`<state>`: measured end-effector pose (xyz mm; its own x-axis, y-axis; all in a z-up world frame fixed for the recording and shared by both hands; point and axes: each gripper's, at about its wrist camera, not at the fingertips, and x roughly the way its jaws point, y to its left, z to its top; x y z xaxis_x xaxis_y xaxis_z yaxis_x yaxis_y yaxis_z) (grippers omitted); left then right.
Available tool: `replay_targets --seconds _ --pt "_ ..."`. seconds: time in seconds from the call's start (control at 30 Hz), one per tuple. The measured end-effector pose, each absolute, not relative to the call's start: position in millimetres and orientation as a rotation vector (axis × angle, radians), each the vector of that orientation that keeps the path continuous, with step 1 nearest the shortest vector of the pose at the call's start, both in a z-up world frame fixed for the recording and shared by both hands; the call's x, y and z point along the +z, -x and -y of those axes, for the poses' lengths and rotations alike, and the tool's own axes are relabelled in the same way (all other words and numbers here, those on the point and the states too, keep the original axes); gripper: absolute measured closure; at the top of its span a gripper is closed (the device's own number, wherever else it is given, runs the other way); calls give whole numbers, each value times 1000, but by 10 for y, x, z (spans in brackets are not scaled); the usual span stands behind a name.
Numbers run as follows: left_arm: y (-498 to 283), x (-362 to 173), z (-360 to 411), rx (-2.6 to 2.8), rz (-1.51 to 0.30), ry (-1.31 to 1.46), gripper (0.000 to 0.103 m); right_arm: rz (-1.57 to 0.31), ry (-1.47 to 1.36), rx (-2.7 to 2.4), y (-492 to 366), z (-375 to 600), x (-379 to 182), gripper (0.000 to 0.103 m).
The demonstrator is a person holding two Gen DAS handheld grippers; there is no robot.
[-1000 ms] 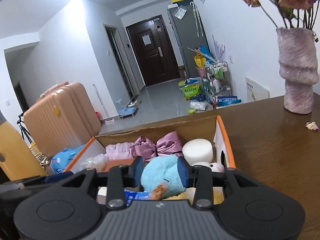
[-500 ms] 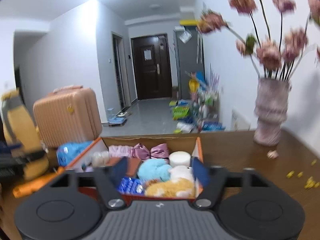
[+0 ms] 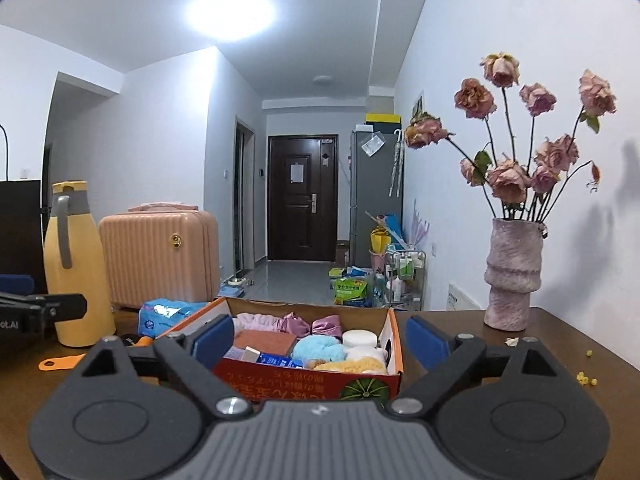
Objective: Organize soft objects
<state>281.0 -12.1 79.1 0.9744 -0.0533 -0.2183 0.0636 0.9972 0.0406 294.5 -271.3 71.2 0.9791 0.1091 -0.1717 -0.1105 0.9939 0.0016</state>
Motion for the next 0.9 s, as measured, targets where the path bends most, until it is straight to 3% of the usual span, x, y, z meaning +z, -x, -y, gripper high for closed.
replay_targets --seconds 0.4,0.67,0.9 --pt "-1973 641 -74 -71 -218 -1 0 -212 0 109 -2152 2545 518 8" --pt "-890 628 -160 -108 -183 -9 0 -285 -31 144 -1127 2400 358 4" --pt "-111 298 -204 -13 -232 -61 0 -322 -73 161 -246 2306 116 4"
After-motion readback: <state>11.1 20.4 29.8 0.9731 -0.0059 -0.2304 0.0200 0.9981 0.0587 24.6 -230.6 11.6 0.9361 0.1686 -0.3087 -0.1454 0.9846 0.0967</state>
